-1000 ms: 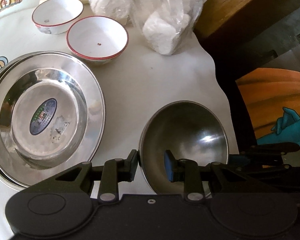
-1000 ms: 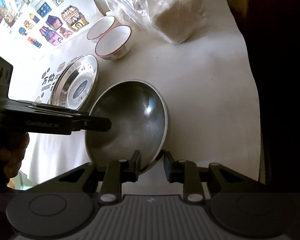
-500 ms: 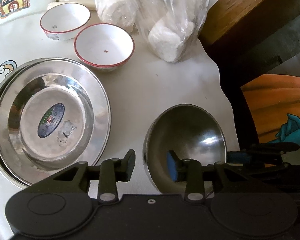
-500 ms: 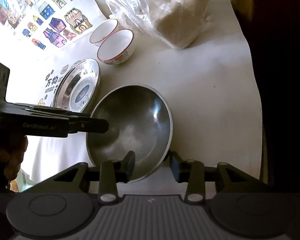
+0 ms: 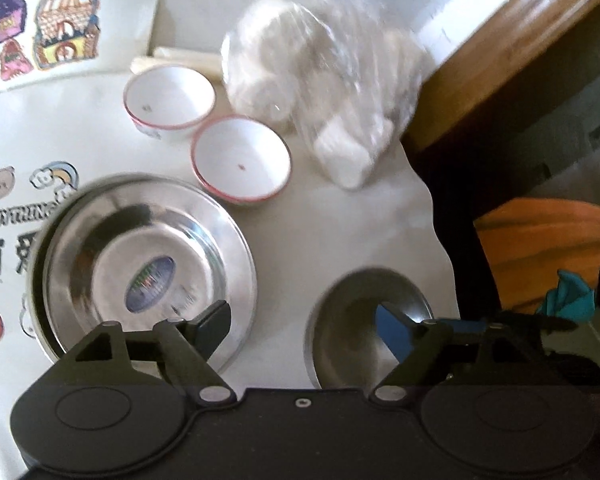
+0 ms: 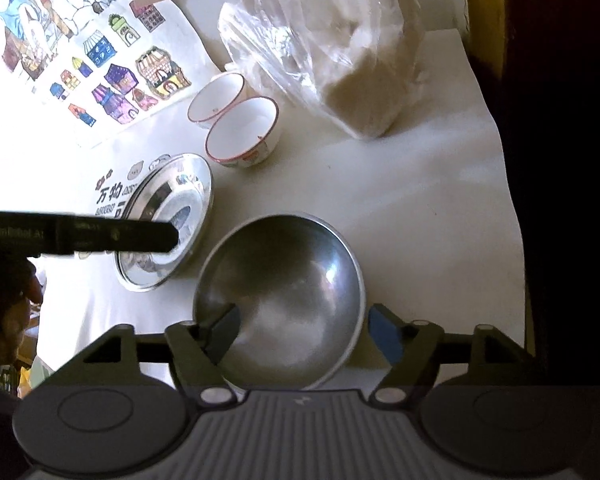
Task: Organize plates and bowls
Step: 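Carry the steel bowl with the left gripper beside the white bowls and lower it, then open the left gripper to release the steel bowl on the table, then grasp the rim of a red-rimmed white bowl with the left gripper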
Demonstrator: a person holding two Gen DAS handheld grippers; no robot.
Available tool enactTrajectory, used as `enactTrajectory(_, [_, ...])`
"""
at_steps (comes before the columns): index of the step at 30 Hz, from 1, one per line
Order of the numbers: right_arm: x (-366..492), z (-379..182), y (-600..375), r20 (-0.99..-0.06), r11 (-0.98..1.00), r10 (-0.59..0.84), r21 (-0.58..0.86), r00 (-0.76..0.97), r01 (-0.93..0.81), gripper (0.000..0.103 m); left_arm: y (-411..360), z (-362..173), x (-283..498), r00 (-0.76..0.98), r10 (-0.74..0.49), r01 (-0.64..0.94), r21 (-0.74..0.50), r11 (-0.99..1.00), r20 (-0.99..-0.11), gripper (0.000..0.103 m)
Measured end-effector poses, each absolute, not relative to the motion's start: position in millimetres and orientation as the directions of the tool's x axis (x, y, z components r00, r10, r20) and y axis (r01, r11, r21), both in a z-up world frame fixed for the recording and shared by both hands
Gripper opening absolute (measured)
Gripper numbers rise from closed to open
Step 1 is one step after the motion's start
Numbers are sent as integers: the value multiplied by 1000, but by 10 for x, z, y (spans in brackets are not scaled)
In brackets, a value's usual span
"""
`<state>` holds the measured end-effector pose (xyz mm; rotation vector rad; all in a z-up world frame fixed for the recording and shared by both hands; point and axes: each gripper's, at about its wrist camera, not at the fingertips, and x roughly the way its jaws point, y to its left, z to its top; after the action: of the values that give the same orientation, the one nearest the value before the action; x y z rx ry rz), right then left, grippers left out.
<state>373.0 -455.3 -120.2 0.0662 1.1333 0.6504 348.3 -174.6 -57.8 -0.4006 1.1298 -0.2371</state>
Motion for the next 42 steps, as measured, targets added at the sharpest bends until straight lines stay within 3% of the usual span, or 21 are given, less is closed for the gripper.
enactTrajectory(4, [3725, -1152, -4468, -806, 830, 509, 365, 303, -422, 94, -1629, -526, 3557, 433, -365, -30, -418, 908, -824, 101])
enactTrajectory(7, [3740, -1126, -4470, -791, 856, 494, 370, 360, -362, 102, -1502, -508, 3618, 431, -335, -53, -394, 918, -838, 102])
enactTrajectory(18, [3824, -1146, -4203, -790, 900, 432, 345, 435, -267, 103, -1105, -467, 3942, 463, -203, -59, -259, 964, -863, 102])
enactTrajectory(30, [4133, -1094, -3727, -799, 915, 402, 327, 447, -237, 103, -995, -632, 4277, 477, -203, -5, -233, 972, -855, 102])
enactTrajectory(42, [4458, -1255, -3485, -825, 925, 378, 327, 421, -192, 102, -990, -966, 4695, 387, -174, 14, -183, 983, -906, 102])
